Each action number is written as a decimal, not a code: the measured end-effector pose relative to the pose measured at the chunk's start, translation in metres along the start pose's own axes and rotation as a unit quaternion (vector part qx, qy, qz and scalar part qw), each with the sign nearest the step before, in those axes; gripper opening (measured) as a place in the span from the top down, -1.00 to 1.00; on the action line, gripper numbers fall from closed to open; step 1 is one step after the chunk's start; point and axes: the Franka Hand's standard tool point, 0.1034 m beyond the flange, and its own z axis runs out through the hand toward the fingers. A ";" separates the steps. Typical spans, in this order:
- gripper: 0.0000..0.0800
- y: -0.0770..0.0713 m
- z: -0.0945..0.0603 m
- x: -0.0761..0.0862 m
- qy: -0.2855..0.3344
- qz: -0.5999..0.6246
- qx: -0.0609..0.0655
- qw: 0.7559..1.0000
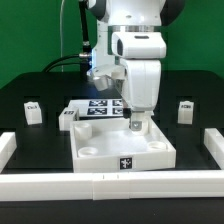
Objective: Assemble one leg
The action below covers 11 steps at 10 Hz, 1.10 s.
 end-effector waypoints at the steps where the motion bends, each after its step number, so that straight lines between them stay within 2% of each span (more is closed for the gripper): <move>1: -0.62 -0.016 -0.002 -0.003 0.002 0.002 0.002 1.000; 4: -0.62 -0.048 0.012 -0.010 0.005 0.007 0.029 1.000; 6: -0.62 -0.061 0.025 -0.013 0.009 0.008 0.042 0.999; 8: -0.62 -0.065 0.031 -0.012 0.011 0.008 0.048 0.999; 11: -0.62 -0.061 0.031 -0.011 0.010 0.007 0.048 0.999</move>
Offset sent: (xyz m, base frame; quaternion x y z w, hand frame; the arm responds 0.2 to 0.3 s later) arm -0.0359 -0.0153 -0.0220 0.0369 0.0100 -0.0312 0.9988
